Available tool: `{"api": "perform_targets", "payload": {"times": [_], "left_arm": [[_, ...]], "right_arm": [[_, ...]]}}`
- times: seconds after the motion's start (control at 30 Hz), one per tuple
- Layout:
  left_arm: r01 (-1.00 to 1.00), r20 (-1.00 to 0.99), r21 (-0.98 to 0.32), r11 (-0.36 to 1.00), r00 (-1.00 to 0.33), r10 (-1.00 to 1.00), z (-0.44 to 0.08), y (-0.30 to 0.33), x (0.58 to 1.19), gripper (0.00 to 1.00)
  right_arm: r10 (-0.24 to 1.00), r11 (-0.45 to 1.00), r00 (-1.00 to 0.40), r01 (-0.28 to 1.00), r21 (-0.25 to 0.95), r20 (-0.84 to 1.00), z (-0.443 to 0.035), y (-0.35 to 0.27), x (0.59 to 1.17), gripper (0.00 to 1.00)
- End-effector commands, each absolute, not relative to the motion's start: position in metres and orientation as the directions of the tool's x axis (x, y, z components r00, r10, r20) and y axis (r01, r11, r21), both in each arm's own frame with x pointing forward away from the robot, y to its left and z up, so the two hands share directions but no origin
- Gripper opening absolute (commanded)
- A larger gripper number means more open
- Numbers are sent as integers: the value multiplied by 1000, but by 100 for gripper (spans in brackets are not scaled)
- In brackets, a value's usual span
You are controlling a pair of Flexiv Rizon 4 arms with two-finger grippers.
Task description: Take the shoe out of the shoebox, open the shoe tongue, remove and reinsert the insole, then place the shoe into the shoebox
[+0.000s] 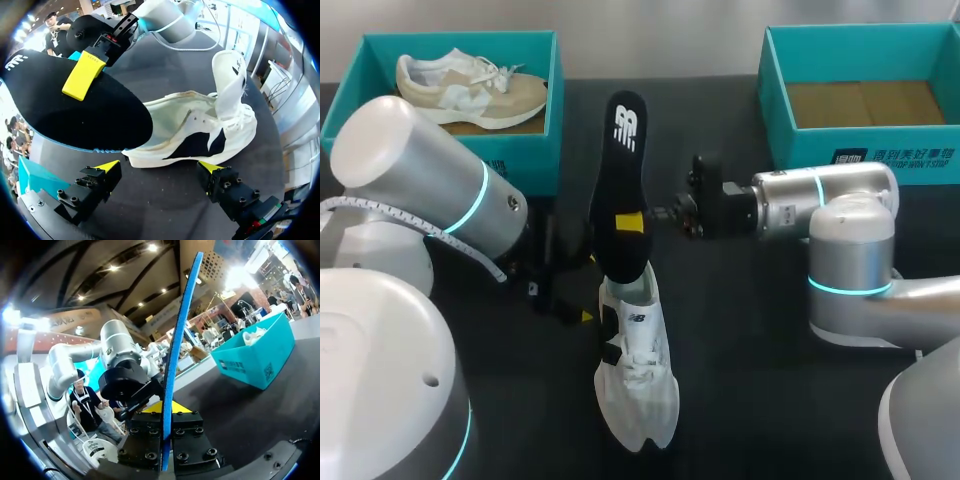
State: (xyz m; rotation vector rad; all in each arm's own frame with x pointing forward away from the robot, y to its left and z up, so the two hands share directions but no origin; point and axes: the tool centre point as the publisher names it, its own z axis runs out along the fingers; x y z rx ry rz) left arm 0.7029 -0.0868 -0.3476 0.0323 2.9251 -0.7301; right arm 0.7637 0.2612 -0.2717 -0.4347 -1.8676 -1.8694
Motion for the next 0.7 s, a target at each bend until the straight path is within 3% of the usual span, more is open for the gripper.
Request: {"api": "perform_targets", "payload": {"times": [0.03,0.7], "left_arm": [[52,-127,-466,883,-992,-9,-347,-86,703,100],[52,-127,-466,883,-992,-9,-347,-86,703,100]], "right_arm": [[-114,19,-847,521,853,519,-279,267,767,0],[-109,8,-864,493,870,491,-290,258,762,0]]}}
